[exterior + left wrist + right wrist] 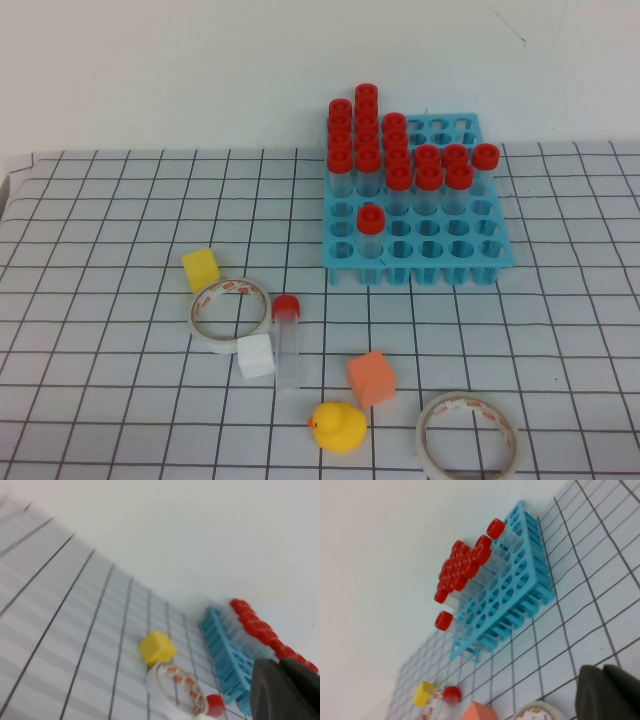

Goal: Place the test tubes

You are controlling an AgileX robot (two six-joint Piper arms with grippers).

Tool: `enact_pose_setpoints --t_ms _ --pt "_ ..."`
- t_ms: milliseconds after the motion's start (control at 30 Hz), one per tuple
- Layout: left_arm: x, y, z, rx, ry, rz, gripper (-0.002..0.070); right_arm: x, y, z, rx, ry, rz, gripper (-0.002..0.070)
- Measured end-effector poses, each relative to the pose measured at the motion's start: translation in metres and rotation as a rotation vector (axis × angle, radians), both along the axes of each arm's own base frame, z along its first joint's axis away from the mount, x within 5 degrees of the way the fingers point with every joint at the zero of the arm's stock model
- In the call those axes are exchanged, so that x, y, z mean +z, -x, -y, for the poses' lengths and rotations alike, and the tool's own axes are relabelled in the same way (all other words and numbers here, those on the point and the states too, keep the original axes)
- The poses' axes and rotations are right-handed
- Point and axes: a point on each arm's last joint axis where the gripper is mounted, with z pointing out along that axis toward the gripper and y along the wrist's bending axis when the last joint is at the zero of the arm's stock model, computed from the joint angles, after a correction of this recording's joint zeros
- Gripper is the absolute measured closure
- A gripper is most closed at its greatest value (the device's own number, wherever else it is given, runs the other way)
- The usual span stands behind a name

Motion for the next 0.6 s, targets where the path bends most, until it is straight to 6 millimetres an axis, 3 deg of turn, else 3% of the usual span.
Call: enact_pose_setpoints --t_ms 33,267,433,600 --pt "0.021 0.004 0.004 -0.036 -0.121 0.048 0.0676 0.0 0.0 0.0 0.01 0.054 0.013 0.0678" --pt "0.085 -0.009 0.025 -0.314 -0.46 -0.055 0.0676 0.0 0.0 0.0 0.02 0.124 0.032 0.0678" --pt "0.106 -0.045 0.034 -0.568 -0.668 -0.243 0.0676 0.0 0.0 0.0 0.028 0.187 0.049 0.0678" --pt "0.112 -0.089 0.03 -0.643 -0.812 -0.372 0.0676 0.0 0.0 0.0 0.037 0.243 0.064 0.0678"
